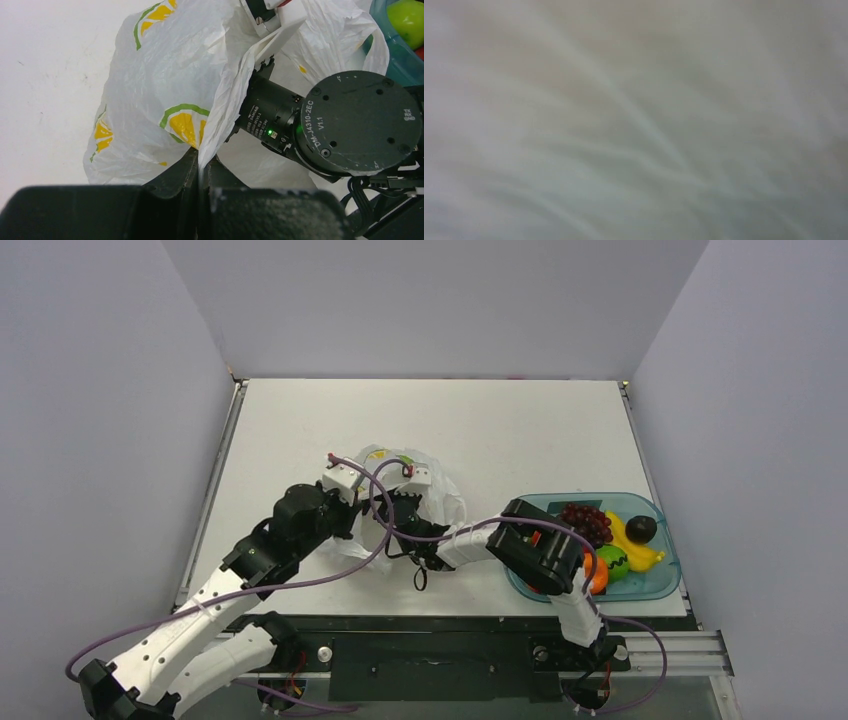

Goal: Take the fake fruits out of the plastic bag

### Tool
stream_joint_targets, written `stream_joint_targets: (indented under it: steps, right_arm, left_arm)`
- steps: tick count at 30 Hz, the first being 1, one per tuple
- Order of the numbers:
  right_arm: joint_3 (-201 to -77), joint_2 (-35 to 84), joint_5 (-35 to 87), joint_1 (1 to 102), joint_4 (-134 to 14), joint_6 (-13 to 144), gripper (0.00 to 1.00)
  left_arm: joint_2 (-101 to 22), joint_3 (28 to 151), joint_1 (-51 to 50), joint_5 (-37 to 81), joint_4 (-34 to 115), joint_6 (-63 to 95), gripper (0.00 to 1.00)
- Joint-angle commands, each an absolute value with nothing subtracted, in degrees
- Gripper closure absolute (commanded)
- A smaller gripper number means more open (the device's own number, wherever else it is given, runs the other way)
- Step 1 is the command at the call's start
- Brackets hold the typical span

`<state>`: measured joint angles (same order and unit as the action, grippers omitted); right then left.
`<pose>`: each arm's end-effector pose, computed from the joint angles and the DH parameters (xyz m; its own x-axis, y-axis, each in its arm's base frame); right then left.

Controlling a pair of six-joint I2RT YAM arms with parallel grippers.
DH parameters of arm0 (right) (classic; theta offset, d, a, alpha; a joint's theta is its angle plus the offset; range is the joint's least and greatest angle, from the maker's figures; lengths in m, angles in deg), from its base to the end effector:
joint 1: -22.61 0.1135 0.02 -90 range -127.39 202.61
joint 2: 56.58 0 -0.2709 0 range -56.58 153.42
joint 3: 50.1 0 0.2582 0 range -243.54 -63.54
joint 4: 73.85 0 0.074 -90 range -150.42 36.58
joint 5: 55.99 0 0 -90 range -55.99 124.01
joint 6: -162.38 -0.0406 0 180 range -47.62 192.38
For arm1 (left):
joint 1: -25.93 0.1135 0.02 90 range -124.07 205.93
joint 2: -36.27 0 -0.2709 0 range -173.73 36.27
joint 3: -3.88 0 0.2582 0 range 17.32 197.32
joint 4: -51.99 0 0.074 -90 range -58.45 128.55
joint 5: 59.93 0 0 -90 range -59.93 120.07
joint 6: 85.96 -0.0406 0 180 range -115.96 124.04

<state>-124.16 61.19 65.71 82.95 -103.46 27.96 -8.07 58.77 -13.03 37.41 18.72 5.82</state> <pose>0.2353 0.3702 0.1483 -0.4271 0.4534 -0.7823 -0.2636 0.7652 0.5874 0.1475 -0.1126 0.3060 -0.3167 0.2165 -0.9235 0.5224 0.8524 0.0207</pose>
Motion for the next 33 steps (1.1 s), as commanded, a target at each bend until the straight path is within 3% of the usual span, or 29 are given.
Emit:
stream_joint_targets:
  steps: [1,5,8,12,15,25,28,33]
  right_arm:
    - [-121.6,57.1,59.9,81.7,-108.0,24.4,0.18]
    - [-117.8,53.6,50.4,77.2,-107.5,20.5,0.20]
    - [-115.3,50.6,42.2,73.7,-106.0,20.3,0.22]
    - [-113.0,46.9,37.1,69.7,-102.1,22.8,0.22]
    - [-112.9,46.1,34.6,69.0,-100.1,24.9,0.22]
    - [-112.1,44.8,31.7,71.0,-99.3,26.3,0.23]
    - [-112.5,45.2,32.8,72.6,-98.3,28.3,0.23]
    - [-115.3,47.4,37.8,74.6,-96.1,30.2,0.22]
  left_arm:
    - [-12.5,65.7,-13.2,39.3,21.0,14.4,1.00]
    - [-19.8,71.3,-14.1,26.6,18.3,24.2,1.00]
    - [-18.2,64.4,-18.9,20.6,23.4,32.9,1.00]
    - [-9.8,50.1,-30.8,26.5,32.3,48.0,1.00]
    - [-4.8,47.7,-35.2,36.8,20.6,54.1,1.00]
    - [3.3,60.7,-33.1,63.9,-10.3,59.2,1.00]
    - [-0.3,64.4,-29.5,63.4,-9.2,50.9,1.00]
    - [-9.2,67.0,-18.3,52.8,-7.2,41.4,1.00]
